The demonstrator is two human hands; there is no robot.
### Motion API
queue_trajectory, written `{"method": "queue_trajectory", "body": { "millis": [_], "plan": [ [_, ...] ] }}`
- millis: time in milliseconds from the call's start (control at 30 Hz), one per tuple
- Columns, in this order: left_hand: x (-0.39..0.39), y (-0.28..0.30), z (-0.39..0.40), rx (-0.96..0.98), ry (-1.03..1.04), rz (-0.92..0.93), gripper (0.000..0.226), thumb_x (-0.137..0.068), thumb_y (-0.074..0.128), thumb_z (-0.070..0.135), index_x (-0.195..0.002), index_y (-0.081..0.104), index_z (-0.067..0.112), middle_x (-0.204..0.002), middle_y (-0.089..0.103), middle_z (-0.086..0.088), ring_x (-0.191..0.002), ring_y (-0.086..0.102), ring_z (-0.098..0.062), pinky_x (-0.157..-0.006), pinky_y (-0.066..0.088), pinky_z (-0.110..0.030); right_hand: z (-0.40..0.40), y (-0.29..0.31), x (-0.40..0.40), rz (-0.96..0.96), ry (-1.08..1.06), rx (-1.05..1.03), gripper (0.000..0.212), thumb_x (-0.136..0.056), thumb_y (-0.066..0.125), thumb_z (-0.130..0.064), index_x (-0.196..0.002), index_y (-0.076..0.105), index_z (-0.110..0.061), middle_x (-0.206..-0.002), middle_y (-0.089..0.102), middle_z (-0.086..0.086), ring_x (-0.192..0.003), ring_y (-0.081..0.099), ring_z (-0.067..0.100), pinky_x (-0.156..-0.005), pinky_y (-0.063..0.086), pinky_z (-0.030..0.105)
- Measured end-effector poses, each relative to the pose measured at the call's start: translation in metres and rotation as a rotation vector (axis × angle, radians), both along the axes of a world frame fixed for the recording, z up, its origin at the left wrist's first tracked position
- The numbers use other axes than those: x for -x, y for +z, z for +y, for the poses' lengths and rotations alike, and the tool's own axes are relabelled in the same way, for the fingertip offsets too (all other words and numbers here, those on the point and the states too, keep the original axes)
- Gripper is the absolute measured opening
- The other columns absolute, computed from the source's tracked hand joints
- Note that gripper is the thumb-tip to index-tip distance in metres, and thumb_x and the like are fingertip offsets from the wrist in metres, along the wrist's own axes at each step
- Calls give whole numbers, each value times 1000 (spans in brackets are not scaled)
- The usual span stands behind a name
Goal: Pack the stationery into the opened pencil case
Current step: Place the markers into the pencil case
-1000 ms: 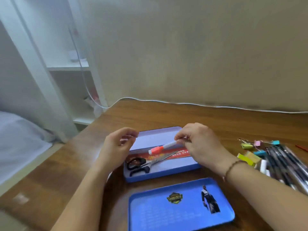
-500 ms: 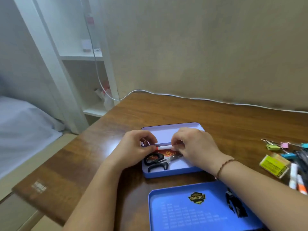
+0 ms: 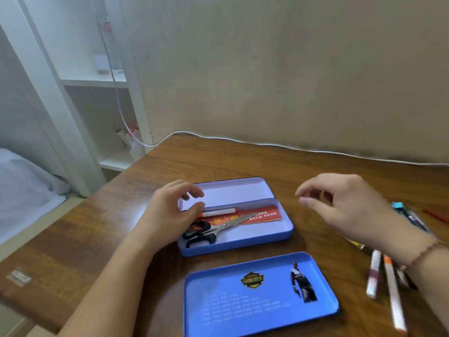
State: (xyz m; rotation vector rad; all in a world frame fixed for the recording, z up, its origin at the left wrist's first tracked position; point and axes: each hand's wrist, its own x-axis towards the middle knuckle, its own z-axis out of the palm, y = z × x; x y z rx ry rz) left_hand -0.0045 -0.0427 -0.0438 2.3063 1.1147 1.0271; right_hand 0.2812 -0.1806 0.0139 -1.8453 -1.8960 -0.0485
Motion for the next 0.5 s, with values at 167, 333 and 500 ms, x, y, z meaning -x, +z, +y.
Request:
{"method": "queue_trajectory", "body": {
  "millis": [167,333,500],
  "plan": [
    [-48,33,-64,-189,-170,172,13,-81,63,40,-90,66,31,-86,61,20,-79,56,-6,-69,46,-22,-75,8,-66,-3,-71,206,32,-76,78,-24,-76,64,-52,-83,64,-26,-82,59,-2,-67,49,26],
    [-137,43,-151,-266,-444,389,29,-87,48,54,-89,60,27,-86,62,10,-82,56,-11,-69,50,-34,-97,-10,-81,-113,26,468,34,-80,72,-24,-77,61,-56,-101,50,-34,-102,46,-9,-87,47,23],
    [-181,16,-170,-391,-507,506,36,-84,49,57,-83,61,23,-81,64,3,-83,56,-23,-70,38,-37,-101,-16,-78,-107,123,475,14,-82,67,-36,-91,64,-46,-103,43,-34,-105,37,-11,-86,40,17]
  ]
}}
